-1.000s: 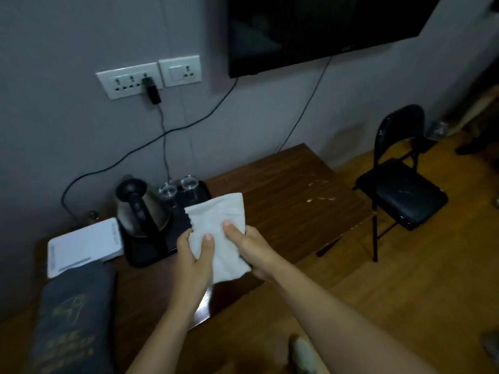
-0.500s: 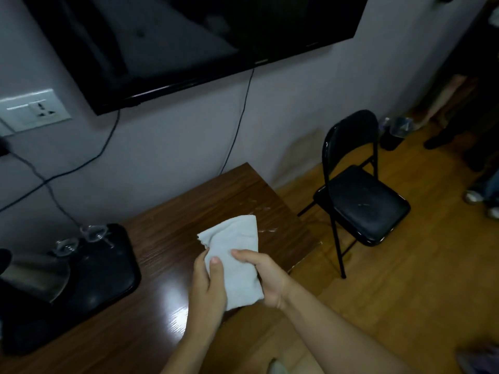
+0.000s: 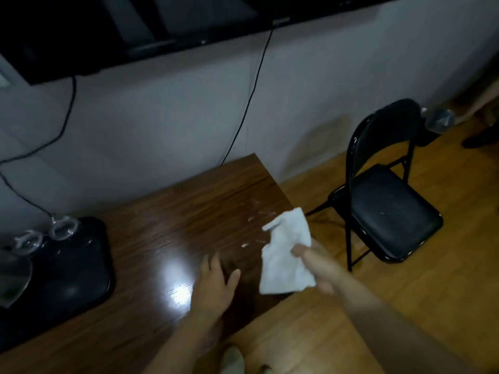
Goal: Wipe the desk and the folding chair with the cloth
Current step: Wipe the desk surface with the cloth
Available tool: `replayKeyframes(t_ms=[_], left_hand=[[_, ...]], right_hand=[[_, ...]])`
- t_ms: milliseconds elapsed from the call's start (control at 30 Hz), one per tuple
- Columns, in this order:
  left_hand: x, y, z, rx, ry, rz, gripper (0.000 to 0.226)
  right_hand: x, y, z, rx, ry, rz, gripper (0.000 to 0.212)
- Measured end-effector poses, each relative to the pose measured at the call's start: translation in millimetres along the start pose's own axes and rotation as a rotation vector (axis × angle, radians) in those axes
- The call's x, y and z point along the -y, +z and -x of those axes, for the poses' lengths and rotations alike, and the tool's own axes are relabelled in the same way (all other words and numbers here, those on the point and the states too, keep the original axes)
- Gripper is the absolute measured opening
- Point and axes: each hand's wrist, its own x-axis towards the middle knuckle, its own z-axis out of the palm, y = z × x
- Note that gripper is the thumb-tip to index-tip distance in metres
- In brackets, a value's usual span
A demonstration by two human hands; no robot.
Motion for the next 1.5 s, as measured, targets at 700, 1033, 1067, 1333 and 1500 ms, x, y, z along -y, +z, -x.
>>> replayKeyframes(t_ms=[700,1033,1067,1333,1500], left_hand=[[47.5,9.5,-128.9,0.259,-0.104,-0.438,0.150],[55.3,12.7,-127.3,0.221,-0.097,-0.429,0.150],[56.4,13.3,-127.2,0.217,-0.093,-0.426,0.150],[67.0,22.2,-131.5,0.181,-0.057,-0.419,0.150],[66.5,23.1,-127.5,0.148,-0.055,-0.399,0.147]], right_hand=[[-9.7,34.6,-211.9,0.014,-0.664,1.720,0.085],[-125.5,-26.8,-134.3,0.080,-0.934,1.780,0.070],[-130.0,-28.5,-133.5,0.078,-0.949,1.778,0.069],[-6.4,34.0,-246.8,-0.294,-0.801,1.726,0.060],[49.2,75.6,-291.8,-0.227,-0.660,1.703,0.057]])
